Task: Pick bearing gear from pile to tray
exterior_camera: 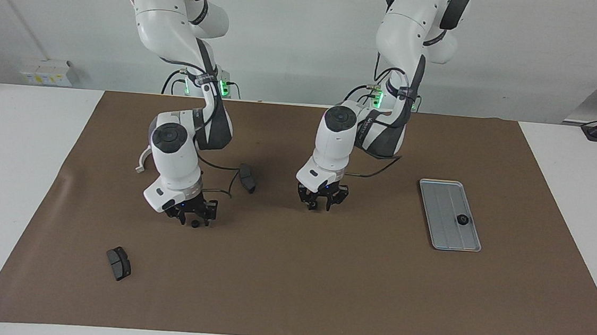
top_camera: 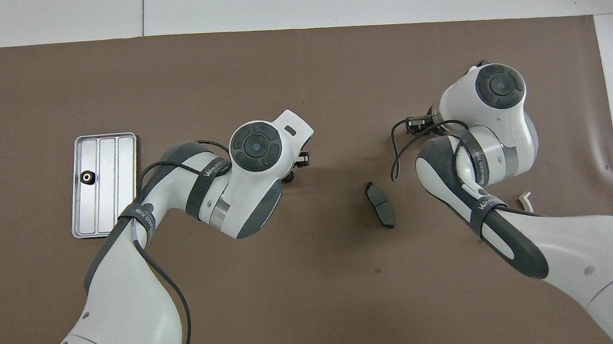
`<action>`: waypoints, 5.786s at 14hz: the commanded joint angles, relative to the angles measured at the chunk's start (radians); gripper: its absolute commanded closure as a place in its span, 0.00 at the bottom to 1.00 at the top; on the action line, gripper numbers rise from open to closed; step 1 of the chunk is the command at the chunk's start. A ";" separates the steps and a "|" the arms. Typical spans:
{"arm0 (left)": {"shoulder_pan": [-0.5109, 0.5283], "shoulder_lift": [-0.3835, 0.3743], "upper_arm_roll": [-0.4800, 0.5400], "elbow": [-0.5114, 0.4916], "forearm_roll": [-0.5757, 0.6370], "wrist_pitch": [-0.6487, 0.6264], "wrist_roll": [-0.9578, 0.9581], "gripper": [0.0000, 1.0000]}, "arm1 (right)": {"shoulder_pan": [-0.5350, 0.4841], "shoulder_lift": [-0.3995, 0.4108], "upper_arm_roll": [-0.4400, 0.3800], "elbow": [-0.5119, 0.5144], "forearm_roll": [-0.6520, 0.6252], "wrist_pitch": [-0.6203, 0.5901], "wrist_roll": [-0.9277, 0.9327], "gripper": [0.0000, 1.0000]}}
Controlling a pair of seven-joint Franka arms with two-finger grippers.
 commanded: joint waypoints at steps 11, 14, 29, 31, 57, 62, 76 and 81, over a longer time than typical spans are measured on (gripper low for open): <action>-0.048 -0.018 0.015 -0.101 0.024 0.096 -0.009 0.46 | -0.006 -0.031 0.016 -0.044 0.009 0.046 0.026 1.00; -0.048 -0.018 0.015 -0.103 0.024 0.095 -0.009 0.60 | 0.006 -0.039 0.039 -0.026 0.009 0.048 0.120 1.00; 0.389 -0.028 0.010 0.009 -0.001 -0.134 0.400 1.00 | 0.245 -0.019 0.107 0.045 0.002 0.054 0.509 1.00; 0.474 -0.031 0.012 0.002 -0.088 -0.143 0.570 1.00 | 0.306 0.010 0.107 0.049 -0.008 0.077 0.581 1.00; 0.029 -0.053 0.018 0.025 -0.102 -0.077 0.081 0.18 | -0.062 -0.384 0.097 0.043 0.004 -0.315 0.275 0.00; -0.032 -0.056 0.019 -0.075 -0.097 0.001 0.078 0.39 | -0.094 -0.438 0.096 0.158 0.049 -0.539 0.137 0.00; -0.055 -0.050 0.018 -0.129 -0.096 0.090 0.081 0.62 | -0.129 -0.410 0.097 0.335 0.067 -0.856 -0.040 0.00; -0.054 -0.050 0.018 -0.129 -0.091 0.099 0.084 0.69 | -0.102 -0.418 0.051 0.335 0.067 -0.870 -0.041 0.00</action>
